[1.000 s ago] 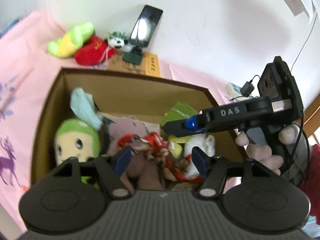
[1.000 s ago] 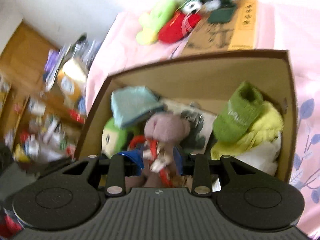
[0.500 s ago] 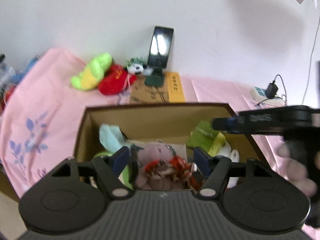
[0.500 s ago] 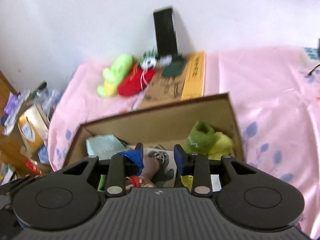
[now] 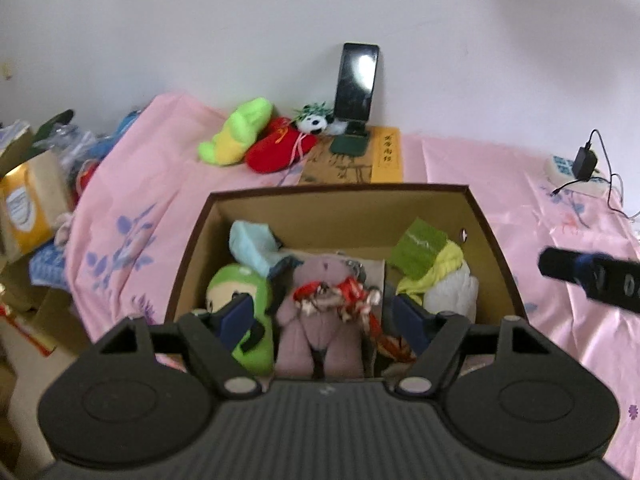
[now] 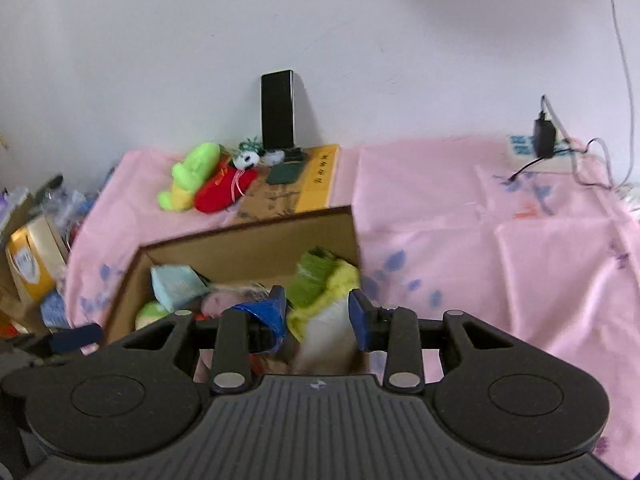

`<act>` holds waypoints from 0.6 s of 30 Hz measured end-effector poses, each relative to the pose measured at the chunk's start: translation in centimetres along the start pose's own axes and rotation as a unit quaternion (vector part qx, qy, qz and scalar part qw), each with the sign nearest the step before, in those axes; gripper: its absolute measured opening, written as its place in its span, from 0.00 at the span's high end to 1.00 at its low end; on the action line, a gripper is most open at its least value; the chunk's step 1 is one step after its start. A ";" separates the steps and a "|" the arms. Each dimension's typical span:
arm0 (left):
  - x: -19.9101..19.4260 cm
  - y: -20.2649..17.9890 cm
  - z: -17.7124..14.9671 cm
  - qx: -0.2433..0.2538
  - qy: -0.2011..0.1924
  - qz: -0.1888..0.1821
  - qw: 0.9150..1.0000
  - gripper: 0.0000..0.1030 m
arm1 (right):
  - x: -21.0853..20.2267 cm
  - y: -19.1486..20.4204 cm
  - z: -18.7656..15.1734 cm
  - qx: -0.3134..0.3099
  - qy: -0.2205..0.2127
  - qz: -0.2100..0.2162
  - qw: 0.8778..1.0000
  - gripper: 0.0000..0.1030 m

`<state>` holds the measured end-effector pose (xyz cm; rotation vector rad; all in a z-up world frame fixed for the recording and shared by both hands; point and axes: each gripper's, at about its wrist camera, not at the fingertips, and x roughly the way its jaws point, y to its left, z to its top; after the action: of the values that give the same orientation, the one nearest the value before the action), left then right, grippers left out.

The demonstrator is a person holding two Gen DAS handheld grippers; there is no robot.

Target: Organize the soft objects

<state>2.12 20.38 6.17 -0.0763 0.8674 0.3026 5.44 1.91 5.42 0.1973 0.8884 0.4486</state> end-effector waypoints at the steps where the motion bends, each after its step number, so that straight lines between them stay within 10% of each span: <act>1: -0.5 -0.5 -0.4 -0.001 0.001 0.007 1.000 0.27 | -0.5 -0.2 -0.3 -0.007 0.004 -0.002 1.000 0.82; 18: -4.8 -7.1 -7.4 0.002 0.054 0.025 0.998 0.27 | -5.5 -5.9 -6.6 -0.026 0.056 -0.035 0.997 0.81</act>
<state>-4.21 11.08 4.62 -0.0670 0.9777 0.3451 -1.02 -5.96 3.11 0.0929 0.9901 0.4199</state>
